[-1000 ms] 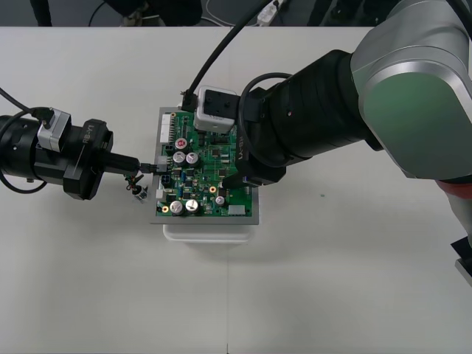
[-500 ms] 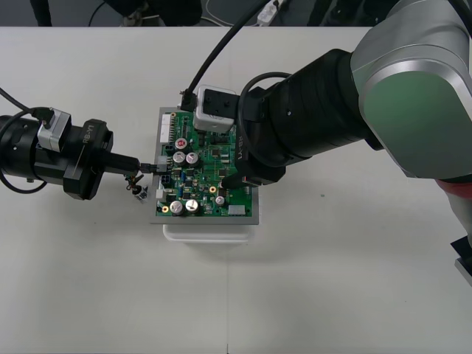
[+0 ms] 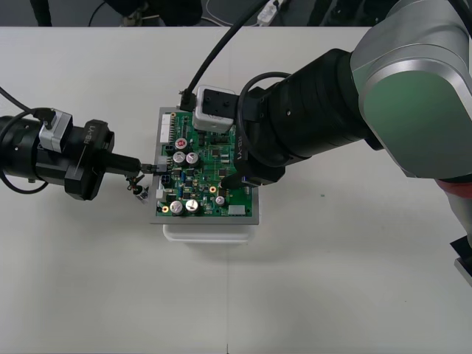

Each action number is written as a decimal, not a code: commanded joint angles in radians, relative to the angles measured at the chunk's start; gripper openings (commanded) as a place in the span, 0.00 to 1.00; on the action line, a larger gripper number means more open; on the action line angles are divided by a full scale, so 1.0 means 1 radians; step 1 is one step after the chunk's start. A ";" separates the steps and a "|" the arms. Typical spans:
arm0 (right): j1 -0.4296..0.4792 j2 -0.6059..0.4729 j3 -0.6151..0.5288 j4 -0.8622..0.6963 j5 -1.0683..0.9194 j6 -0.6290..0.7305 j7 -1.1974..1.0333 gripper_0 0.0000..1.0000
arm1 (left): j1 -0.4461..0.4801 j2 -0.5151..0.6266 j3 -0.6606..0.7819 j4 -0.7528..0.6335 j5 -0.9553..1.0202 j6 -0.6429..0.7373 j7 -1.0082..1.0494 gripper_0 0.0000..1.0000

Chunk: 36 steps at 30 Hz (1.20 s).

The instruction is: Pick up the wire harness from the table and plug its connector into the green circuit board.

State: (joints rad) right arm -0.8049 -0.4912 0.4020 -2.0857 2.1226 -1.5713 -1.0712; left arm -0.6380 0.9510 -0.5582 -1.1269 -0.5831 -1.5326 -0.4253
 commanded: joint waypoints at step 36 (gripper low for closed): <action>-0.042 0.013 -0.025 -0.007 -0.016 0.000 -0.004 1.00 | -0.051 -0.051 -0.008 -0.019 -0.014 -0.038 -0.027 0.00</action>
State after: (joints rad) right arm -0.8056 -0.4909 0.4019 -2.0856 2.1174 -1.5713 -1.0712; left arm -0.6412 0.9255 -0.5582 -1.1268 -0.5908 -1.5326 -0.4253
